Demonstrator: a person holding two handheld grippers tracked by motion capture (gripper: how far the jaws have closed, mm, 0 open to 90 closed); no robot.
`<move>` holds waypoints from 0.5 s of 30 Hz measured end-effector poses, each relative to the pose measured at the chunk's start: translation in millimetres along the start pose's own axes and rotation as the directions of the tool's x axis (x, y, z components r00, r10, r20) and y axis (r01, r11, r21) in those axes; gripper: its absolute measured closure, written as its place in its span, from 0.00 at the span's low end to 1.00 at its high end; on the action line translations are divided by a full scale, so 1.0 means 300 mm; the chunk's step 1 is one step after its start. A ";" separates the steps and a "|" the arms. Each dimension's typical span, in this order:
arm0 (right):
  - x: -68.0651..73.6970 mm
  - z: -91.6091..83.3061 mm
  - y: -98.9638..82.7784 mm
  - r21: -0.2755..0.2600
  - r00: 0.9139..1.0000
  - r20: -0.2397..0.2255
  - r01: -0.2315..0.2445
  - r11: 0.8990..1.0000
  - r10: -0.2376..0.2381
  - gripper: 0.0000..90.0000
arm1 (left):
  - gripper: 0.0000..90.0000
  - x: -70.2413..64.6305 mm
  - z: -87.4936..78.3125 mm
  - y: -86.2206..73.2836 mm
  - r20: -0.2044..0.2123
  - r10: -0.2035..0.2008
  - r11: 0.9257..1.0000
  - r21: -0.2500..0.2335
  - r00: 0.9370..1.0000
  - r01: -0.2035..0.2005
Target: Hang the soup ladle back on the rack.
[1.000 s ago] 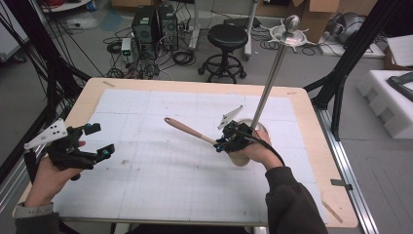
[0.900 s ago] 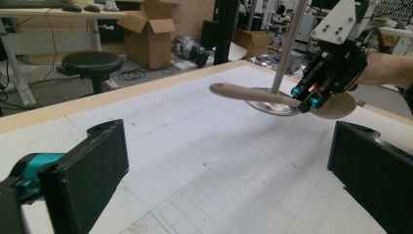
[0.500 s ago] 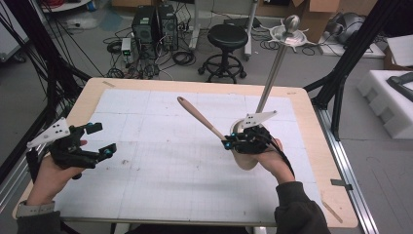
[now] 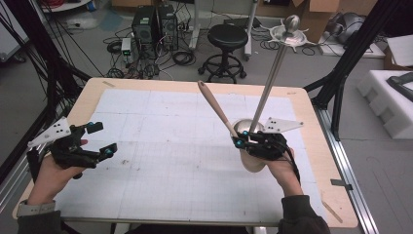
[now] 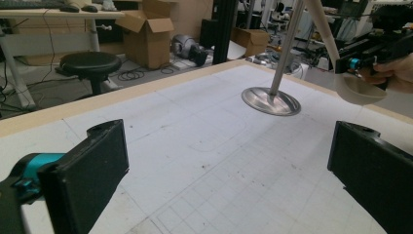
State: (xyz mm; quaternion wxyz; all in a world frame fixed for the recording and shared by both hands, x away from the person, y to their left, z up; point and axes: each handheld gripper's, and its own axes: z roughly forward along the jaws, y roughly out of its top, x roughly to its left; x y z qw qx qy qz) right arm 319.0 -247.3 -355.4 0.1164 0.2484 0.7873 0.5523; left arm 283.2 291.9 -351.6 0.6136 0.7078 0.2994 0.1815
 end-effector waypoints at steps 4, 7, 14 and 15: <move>-0.002 -0.050 -0.022 -0.036 1.000 0.021 -0.014 0.999 0.015 0.86 | 0.02 -0.004 0.004 0.001 0.002 0.005 1.000 0.003 1.000 -0.005; -0.010 -0.092 -0.038 -0.060 0.999 0.048 -0.021 0.998 0.024 0.86 | 0.02 -0.010 0.006 0.003 0.008 0.008 1.000 0.001 1.000 -0.008; -0.034 -0.189 -0.060 -0.086 0.995 0.094 -0.020 0.996 0.028 0.86 | 0.02 -0.012 0.012 0.002 0.016 0.012 1.000 0.004 1.000 -0.012; -0.037 -0.198 -0.062 -0.088 0.995 0.101 -0.017 0.996 0.026 0.86 | 0.02 -0.012 0.013 0.002 0.016 0.012 1.000 0.006 1.000 -0.012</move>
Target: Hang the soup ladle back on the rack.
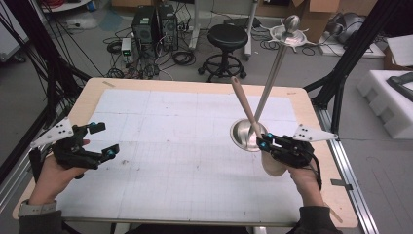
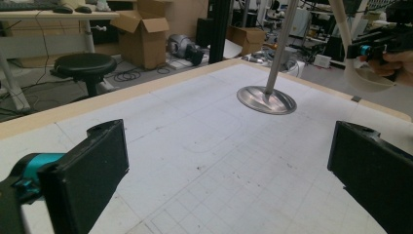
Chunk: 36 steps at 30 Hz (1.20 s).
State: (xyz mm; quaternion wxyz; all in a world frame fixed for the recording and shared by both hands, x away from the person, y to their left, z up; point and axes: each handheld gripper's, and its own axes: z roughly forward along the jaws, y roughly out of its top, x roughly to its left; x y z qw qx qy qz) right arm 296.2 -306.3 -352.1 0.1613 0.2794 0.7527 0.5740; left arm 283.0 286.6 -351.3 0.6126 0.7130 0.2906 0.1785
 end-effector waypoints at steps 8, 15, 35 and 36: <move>-0.037 -0.092 -0.004 -0.017 0.998 0.062 -0.008 1.000 0.009 0.86 | 0.02 0.002 -0.003 0.005 0.025 -0.020 0.999 -0.027 1.000 0.020; -0.064 -0.173 0.004 -0.054 0.995 0.101 -0.011 0.998 0.016 0.86 | 0.02 0.006 -0.011 0.008 0.014 -0.017 0.999 -0.032 1.000 0.017; -0.128 -0.315 0.032 -0.174 0.991 0.115 -0.052 0.983 0.073 0.86 | 0.02 0.005 -0.006 0.006 0.012 -0.013 1.000 -0.021 1.000 0.014; -0.130 -0.321 0.034 -0.177 0.991 0.109 -0.057 0.983 0.077 0.86 | 0.02 0.004 -0.006 0.005 0.012 -0.014 1.000 -0.021 1.000 0.014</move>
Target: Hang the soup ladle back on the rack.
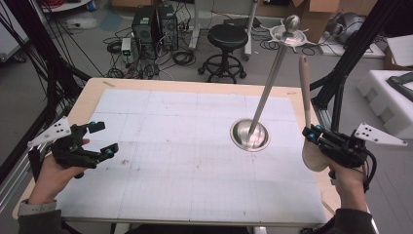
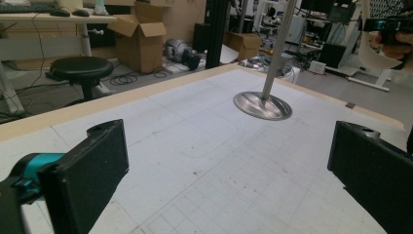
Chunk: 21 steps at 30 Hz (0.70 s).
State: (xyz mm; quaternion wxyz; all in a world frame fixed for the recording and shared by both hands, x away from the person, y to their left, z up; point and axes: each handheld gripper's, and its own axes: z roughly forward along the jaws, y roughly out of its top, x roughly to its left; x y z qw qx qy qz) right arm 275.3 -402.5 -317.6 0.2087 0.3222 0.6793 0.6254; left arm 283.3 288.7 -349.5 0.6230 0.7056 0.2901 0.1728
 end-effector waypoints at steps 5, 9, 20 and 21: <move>-0.010 -0.019 0.013 -0.017 1.000 -0.002 -0.001 1.000 0.001 0.86 | 0.02 0.001 0.000 -0.001 0.000 0.000 1.000 0.002 1.000 0.000; -0.025 -0.034 0.032 -0.034 1.000 0.003 -0.004 0.999 0.004 0.86 | 0.02 0.002 0.000 -0.002 0.000 0.000 1.000 0.003 1.000 0.000; -0.075 -0.035 0.069 -0.043 0.999 0.006 -0.036 0.998 0.037 0.86 | 0.02 0.002 0.002 -0.004 0.001 -0.004 1.000 0.002 1.000 0.004; -0.077 -0.034 0.070 -0.047 0.999 0.010 -0.038 0.998 0.038 0.86 | 0.02 0.002 0.002 -0.004 0.001 -0.006 1.000 0.000 1.000 0.006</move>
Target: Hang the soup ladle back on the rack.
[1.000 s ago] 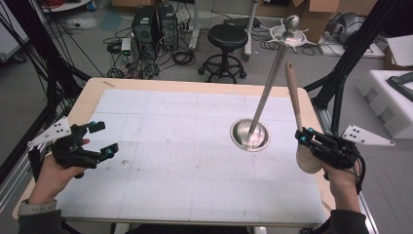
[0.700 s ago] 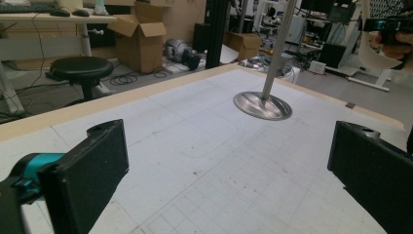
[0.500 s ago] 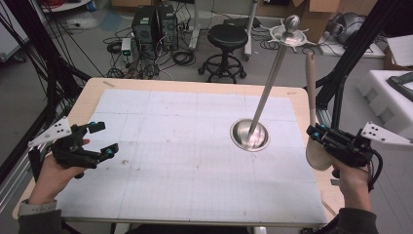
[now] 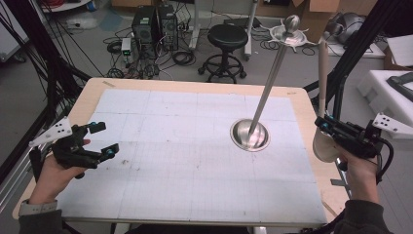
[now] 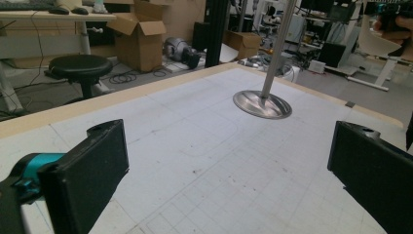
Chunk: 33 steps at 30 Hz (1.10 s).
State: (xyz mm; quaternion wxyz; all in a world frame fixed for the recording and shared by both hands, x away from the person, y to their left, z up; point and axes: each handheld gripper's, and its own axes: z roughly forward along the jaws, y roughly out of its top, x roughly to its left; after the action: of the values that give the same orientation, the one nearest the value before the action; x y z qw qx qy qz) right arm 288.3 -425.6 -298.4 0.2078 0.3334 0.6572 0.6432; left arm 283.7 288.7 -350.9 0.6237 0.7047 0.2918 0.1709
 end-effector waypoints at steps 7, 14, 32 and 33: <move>-0.005 0.015 0.004 0.003 1.000 -0.001 -0.001 1.000 0.001 0.86 | 0.02 0.002 0.001 -0.002 -0.001 -0.001 1.000 0.002 1.000 0.001; -0.011 0.030 0.005 0.009 1.000 -0.011 -0.006 1.000 0.006 0.86 | 0.02 0.003 -0.002 -0.002 -0.026 0.003 1.000 0.000 1.000 -0.003; -0.002 0.068 -0.008 0.028 0.999 -0.039 -0.011 1.000 0.012 0.86 | 0.02 0.005 0.003 -0.008 -0.022 -0.001 1.000 0.011 1.000 0.001; -0.002 0.070 -0.008 0.031 0.999 -0.044 -0.012 0.999 0.013 0.86 | 0.02 0.006 0.003 -0.008 -0.021 -0.001 1.000 0.012 1.000 0.001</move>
State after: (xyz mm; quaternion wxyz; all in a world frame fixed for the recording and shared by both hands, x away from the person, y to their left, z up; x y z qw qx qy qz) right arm 303.0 -411.0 -302.6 0.1840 0.3264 0.6693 0.6416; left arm 285.0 289.2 -353.6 0.6165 0.7064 0.2996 0.1764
